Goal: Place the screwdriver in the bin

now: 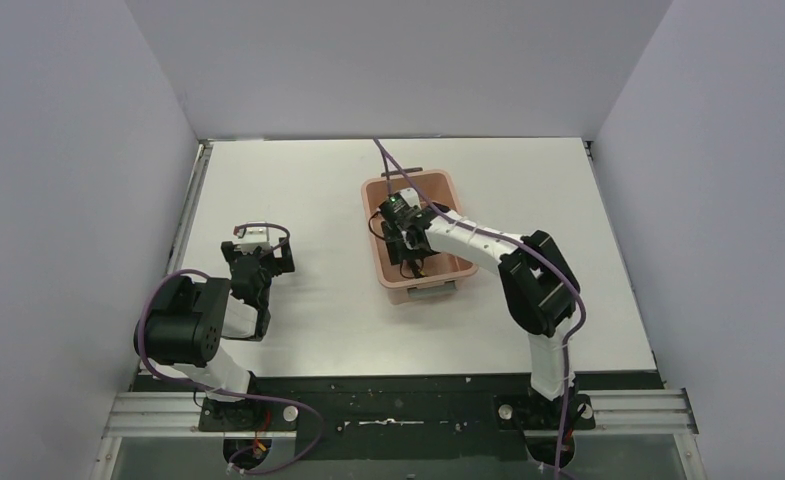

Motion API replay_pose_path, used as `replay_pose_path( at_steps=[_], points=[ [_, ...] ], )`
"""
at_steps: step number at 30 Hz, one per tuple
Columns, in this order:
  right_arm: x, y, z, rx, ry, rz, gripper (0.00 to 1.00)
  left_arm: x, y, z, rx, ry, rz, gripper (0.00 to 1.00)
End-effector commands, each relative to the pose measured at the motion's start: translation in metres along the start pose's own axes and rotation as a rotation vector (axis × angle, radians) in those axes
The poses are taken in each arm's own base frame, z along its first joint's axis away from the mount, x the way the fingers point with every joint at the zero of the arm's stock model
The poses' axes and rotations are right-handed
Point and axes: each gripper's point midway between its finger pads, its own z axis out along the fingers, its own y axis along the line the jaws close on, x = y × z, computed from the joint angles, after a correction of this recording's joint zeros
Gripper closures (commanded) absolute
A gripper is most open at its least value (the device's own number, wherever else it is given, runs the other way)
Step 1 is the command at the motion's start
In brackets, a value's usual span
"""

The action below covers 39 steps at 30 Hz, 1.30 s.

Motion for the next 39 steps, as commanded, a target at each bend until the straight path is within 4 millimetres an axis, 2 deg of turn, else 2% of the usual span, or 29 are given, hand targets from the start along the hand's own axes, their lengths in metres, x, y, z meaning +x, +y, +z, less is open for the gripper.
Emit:
replay_pose_path(
  at_steps=[1, 3, 7, 12, 15, 18, 22, 26, 29, 32, 35, 39],
  points=[
    [-0.071, -0.006, -0.067, 0.004, -0.234, 0.058, 0.33, -0.014, -0.002, 0.003, 0.007, -0.045, -0.012, 0.03],
    [-0.085, -0.011, -0.092, -0.005, -0.287, 0.062, 0.26, -0.014, -0.002, 0.003, 0.008, -0.047, -0.012, 0.03],
    [-0.108, -0.023, -0.143, -0.038, -0.403, 0.075, 0.01, -0.014, -0.002, 0.003, 0.009, -0.045, -0.011, 0.03],
    [-0.123, -0.060, -0.185, -0.024, -0.514, 0.105, 0.00, -0.014, -0.002, 0.003, 0.009, -0.046, -0.012, 0.03],
    [-0.124, -0.097, -0.201, -0.015, -0.574, 0.154, 0.00, -0.014, -0.001, 0.003, 0.007, -0.046, -0.011, 0.03],
    [-0.110, -0.142, -0.192, 0.046, -0.621, 0.239, 0.00, -0.014, -0.001, 0.003, 0.005, -0.046, -0.011, 0.03],
    [-0.062, -0.194, -0.156, 0.138, -0.611, 0.350, 0.00, -0.014, -0.001, 0.003, 0.006, -0.047, -0.011, 0.03],
    [-0.017, -0.223, -0.119, 0.171, -0.586, 0.446, 0.00, -0.014, -0.002, 0.003, 0.008, -0.046, -0.011, 0.03],
    [0.014, -0.230, -0.096, 0.214, -0.558, 0.469, 0.00, -0.014, -0.002, 0.003, 0.008, -0.045, -0.012, 0.03],
    [0.035, -0.231, -0.079, 0.239, -0.528, 0.480, 0.00, -0.014, -0.001, 0.003, 0.007, -0.046, -0.011, 0.03],
    [0.048, -0.231, -0.067, 0.248, -0.509, 0.494, 0.00, -0.014, -0.001, 0.003, 0.007, -0.046, -0.012, 0.03],
    [0.057, -0.229, -0.060, 0.242, -0.504, 0.504, 0.00, -0.014, -0.001, 0.003, 0.007, -0.045, -0.011, 0.03]
  ],
)
